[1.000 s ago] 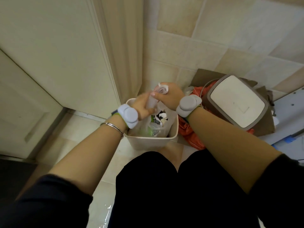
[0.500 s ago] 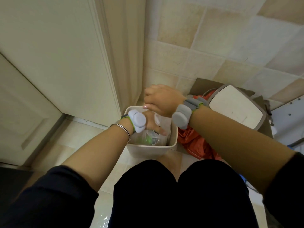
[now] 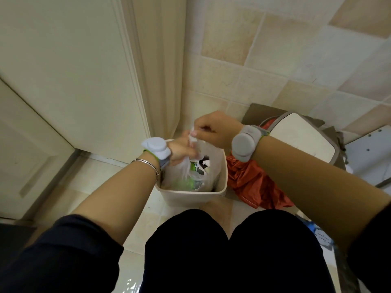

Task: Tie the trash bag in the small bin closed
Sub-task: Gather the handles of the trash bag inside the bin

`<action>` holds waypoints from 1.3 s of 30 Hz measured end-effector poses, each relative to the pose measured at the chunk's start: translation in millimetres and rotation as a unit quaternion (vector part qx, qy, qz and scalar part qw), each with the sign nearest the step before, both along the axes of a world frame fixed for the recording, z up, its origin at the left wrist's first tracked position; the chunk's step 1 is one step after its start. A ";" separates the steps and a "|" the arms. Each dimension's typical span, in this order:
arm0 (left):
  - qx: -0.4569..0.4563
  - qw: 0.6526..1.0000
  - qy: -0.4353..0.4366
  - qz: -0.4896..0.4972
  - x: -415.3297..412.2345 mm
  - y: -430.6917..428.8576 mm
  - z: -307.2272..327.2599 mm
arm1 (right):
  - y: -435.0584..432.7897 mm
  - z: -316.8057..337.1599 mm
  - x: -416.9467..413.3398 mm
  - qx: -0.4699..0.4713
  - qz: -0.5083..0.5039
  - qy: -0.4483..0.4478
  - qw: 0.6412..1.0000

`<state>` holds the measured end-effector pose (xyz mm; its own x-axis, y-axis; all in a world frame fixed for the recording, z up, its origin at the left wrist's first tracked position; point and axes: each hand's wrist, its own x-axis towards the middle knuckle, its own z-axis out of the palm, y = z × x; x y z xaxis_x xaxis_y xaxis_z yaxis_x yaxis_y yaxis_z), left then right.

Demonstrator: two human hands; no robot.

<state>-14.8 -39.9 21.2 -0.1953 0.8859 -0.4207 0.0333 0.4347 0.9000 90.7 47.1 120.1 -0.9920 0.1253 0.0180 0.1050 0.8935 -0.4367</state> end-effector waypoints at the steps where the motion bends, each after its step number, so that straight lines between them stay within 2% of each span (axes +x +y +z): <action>1: -0.037 0.992 0.088 -0.080 6.2 2.4 4.6 | -5.7 0.5 -8.3 0.025 0.018 -0.015 0.999; 2: -0.065 0.975 0.160 -0.141 11.2 3.6 7.0 | -10.1 -0.8 -16.3 0.045 0.031 -0.028 0.998; 3: -0.079 0.964 0.189 -0.170 17.1 4.0 10.8 | -11.7 -2.1 -23.0 0.054 0.032 -0.032 0.998; 6: -0.073 0.975 0.185 -0.099 27.5 8.5 24.0 | -5.1 -9.7 -34.6 0.024 -0.048 -0.026 0.998; 8: -0.040 0.988 0.132 -0.064 24.3 5.8 26.0 | 3.5 -12.8 -31.2 -0.025 -0.122 -0.050 0.991; 10: -0.024 0.995 0.073 -0.061 15.0 -1.0 25.8 | 10.0 -18.4 -20.7 -0.019 -0.153 -0.162 0.975; 13: -0.055 0.996 0.021 -0.071 -1.9 -6.9 18.8 | 11.7 -29.8 -2.3 0.021 -0.116 -0.316 0.941; 16: -0.087 0.993 -0.038 -0.069 -11.8 -5.0 20.1 | 4.0 -31.5 8.1 -0.041 -0.089 -0.339 0.936; 18: -0.093 0.993 -0.007 -0.078 -16.6 -0.8 20.3 | -3.5 -33.1 12.3 -0.067 -0.075 -0.332 0.938; 22: -0.080 0.975 0.159 -0.131 -17.6 9.7 23.7 | -8.2 -39.6 19.3 -0.058 -0.059 -0.346 0.935; 24: -0.058 0.949 0.260 -0.170 -11.4 13.3 32.0 | -1.5 -41.8 20.2 -0.091 -0.105 -0.285 0.948; 26: -0.037 0.904 0.376 -0.201 -3.3 13.4 38.8 | 7.0 -46.8 20.8 -0.106 -0.172 -0.155 0.967; 27: -0.026 0.873 0.438 -0.213 1.2 11.9 41.3 | 8.4 -52.4 19.0 -0.107 -0.203 -0.096 0.969; 29: -0.014 0.802 0.557 -0.217 10.4 6.5 44.6 | 14.1 -68.4 15.8 -0.134 -0.241 -0.048 0.960; 32: 0.013 0.750 0.630 -0.202 16.9 1.7 34.1 | 11.6 -68.2 18.2 -0.171 -0.187 -0.046 0.966; 33: 0.062 0.737 0.648 -0.182 16.9 -0.3 26.0 | 7.3 -76.9 11.9 -0.172 -0.166 -0.054 0.969; 34: 0.121 0.721 0.665 -0.156 17.2 -2.6 18.0 | 2.9 -76.7 15.5 -0.160 -0.158 -0.067 0.972; 35: 0.156 0.708 0.674 -0.142 16.7 -5.7 13.6 | -7.4 -94.5 2.2 -0.101 -0.202 -0.105 0.968; 36: 0.176 0.699 0.680 -0.133 16.8 -10.1 11.6 | -2.1 -103.7 4.8 0.001 -0.225 -0.119 0.967; 37: 0.190 0.689 0.688 -0.129 15.9 -12.2 9.5 | 0.2 -109.1 13.0 -0.046 -0.235 -0.187 0.953; 38: 0.196 0.681 0.695 -0.118 13.8 -12.8 7.2 | 0.8 -119.4 10.5 -0.071 -0.230 -0.217 0.946; 39: 0.196 0.681 0.697 -0.109 12.7 -14.7 7.1 | -5.3 -117.3 3.0 -0.038 -0.230 -0.212 0.949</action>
<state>-2.2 -54.6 28.3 -0.0094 0.9486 0.3163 0.9995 0.0186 -0.0258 93.7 41.9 2.8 -0.7482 0.5324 -0.3959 0.6569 0.6783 -0.3292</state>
